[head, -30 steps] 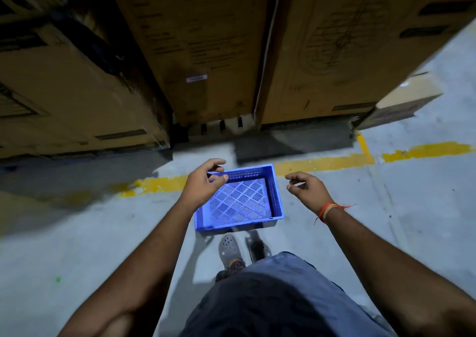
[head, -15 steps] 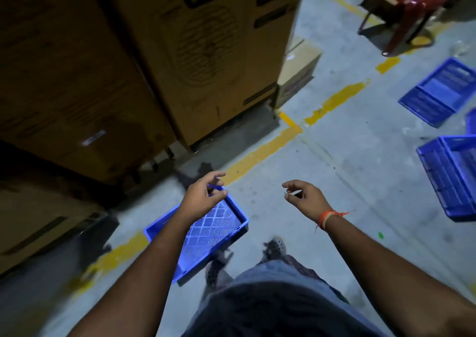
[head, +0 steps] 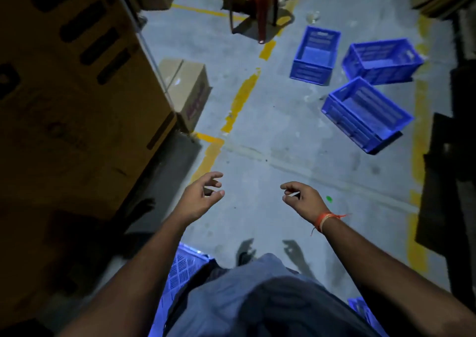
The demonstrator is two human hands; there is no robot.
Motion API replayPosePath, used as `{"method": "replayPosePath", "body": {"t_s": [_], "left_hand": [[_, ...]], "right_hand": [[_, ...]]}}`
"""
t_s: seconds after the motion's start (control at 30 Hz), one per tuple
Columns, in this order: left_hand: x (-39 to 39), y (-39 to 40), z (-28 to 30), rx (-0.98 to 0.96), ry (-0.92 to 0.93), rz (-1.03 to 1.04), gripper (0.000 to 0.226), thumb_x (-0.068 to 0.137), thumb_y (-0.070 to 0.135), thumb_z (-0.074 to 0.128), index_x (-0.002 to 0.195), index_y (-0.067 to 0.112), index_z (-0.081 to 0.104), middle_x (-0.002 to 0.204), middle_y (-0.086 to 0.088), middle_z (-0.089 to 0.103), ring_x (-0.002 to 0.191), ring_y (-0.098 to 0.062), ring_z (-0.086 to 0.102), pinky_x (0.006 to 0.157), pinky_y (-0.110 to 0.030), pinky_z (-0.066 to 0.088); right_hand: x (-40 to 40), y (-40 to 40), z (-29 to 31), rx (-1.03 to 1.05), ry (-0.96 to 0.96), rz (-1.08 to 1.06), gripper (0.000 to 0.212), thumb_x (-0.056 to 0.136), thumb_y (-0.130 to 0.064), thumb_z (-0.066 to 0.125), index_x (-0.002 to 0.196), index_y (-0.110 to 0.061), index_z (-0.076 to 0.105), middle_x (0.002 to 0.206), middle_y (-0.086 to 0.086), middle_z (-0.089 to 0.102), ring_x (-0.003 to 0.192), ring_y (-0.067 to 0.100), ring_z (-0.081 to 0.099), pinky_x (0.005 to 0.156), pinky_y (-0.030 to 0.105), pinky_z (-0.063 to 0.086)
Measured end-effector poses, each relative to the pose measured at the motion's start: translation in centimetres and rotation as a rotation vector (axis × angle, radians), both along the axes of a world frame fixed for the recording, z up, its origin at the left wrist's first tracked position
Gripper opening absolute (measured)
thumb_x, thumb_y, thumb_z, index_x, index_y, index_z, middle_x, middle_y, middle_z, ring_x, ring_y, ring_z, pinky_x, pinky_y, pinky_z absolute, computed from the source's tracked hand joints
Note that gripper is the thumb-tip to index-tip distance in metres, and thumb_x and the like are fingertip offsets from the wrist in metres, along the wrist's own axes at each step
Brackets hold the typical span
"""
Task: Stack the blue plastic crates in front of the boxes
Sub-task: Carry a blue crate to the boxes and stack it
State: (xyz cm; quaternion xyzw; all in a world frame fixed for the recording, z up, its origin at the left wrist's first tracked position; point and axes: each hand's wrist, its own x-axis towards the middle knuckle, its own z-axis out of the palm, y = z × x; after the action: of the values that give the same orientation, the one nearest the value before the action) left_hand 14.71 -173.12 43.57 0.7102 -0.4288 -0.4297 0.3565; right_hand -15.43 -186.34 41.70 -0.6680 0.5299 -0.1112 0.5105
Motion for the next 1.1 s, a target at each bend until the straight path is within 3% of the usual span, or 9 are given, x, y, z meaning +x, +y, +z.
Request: {"method": "replayPosePath", "body": {"t_s": [0.17,0.27,0.4,0.53,0.6,0.7,0.83,0.97,1.1], "left_hand": [[-2.4,-8.0,-0.2,0.015,-0.005,-0.215,0.041,0.088,0.031,0.073,0.125,0.042,0.061,0.110,0.000,0.064,0.077,-0.015,0.061,0.081,-0.037,0.055],[-4.1,-12.7,-0.7,0.047,-0.018,-0.319,0.038,0.090,0.032,0.071,0.124,0.044,0.060,0.112,0.004,0.064,0.081,-0.020,0.065,0.080,-0.038,0.054],[-6.6,-18.7,-1.3,0.070,0.003,-0.453,0.037,0.091,0.032,0.070,0.125,0.043,0.060,0.112,0.005,0.064,0.083,-0.019,0.066,0.078,-0.034,0.053],[-8.9,-25.7,-2.0,0.097,0.003,-0.606,0.037,0.092,0.030,0.070,0.125,0.042,0.059,0.112,0.006,0.064,0.080,-0.009,0.065,0.077,-0.027,0.051],[-10.2,-29.3,-2.1,0.112,-0.001,-0.687,0.038,0.090,0.029,0.071,0.124,0.043,0.060,0.111,0.006,0.064,0.078,-0.007,0.065,0.078,-0.029,0.052],[-13.1,-34.0,-1.9,0.122,-0.028,-0.822,0.038,0.089,0.030,0.071,0.123,0.043,0.060,0.111,0.008,0.064,0.079,-0.007,0.065,0.080,-0.024,0.052],[-19.1,-38.7,-1.8,0.132,-0.074,-1.085,0.038,0.089,0.029,0.071,0.124,0.041,0.060,0.111,0.009,0.065,0.081,-0.008,0.065,0.079,-0.018,0.049],[-26.2,-39.6,-2.3,0.110,-0.116,-1.351,0.039,0.088,0.028,0.073,0.123,0.039,0.061,0.108,0.007,0.066,0.075,-0.009,0.064,0.081,-0.021,0.051],[-33.7,-36.6,-2.5,0.105,-0.095,-1.512,0.038,0.086,0.029,0.073,0.122,0.038,0.062,0.107,0.007,0.065,0.073,-0.009,0.062,0.080,-0.022,0.049]], "right_hand": [[-3.9,-1.9,-0.3,0.007,-0.005,-0.191,0.025,0.085,-0.016,0.069,0.106,-0.028,0.071,0.098,-0.003,0.067,0.073,0.017,0.062,0.073,0.022,0.048],[-5.9,-3.1,-0.5,0.021,0.005,-0.288,0.026,0.085,-0.015,0.069,0.109,-0.025,0.071,0.098,-0.003,0.066,0.074,0.015,0.060,0.070,0.012,0.046],[-8.3,-5.4,-1.2,0.044,0.030,-0.420,0.026,0.085,-0.013,0.068,0.108,-0.024,0.071,0.097,0.000,0.067,0.078,0.013,0.059,0.072,0.009,0.045],[-10.5,-7.8,-2.4,0.033,0.036,-0.548,0.026,0.083,-0.014,0.068,0.103,-0.030,0.071,0.095,-0.002,0.067,0.071,0.009,0.058,0.076,0.021,0.048],[-11.4,-8.6,-2.6,0.048,0.042,-0.623,0.026,0.082,-0.013,0.068,0.100,-0.032,0.071,0.093,-0.002,0.066,0.067,0.007,0.056,0.075,0.020,0.048],[-13.1,-9.1,-2.5,0.078,0.077,-0.771,0.026,0.077,-0.015,0.069,0.092,-0.037,0.070,0.090,-0.005,0.067,0.075,0.014,0.062,0.082,0.026,0.050],[-16.1,-7.8,-1.9,0.059,0.109,-0.915,0.028,0.076,-0.023,0.071,0.103,-0.032,0.071,0.100,0.000,0.071,0.085,0.018,0.069,0.086,0.036,0.055],[-18.0,-3.9,-0.3,0.054,0.160,-1.062,0.045,0.072,-0.031,0.061,0.114,-0.016,0.070,0.098,0.003,0.070,0.086,0.016,0.067,0.081,0.025,0.050],[-20.6,2.5,0.0,0.040,0.178,-1.269,0.028,0.081,-0.001,0.071,0.109,-0.001,0.070,0.099,0.010,0.070,0.088,0.018,0.063,0.071,0.001,0.042]]}}
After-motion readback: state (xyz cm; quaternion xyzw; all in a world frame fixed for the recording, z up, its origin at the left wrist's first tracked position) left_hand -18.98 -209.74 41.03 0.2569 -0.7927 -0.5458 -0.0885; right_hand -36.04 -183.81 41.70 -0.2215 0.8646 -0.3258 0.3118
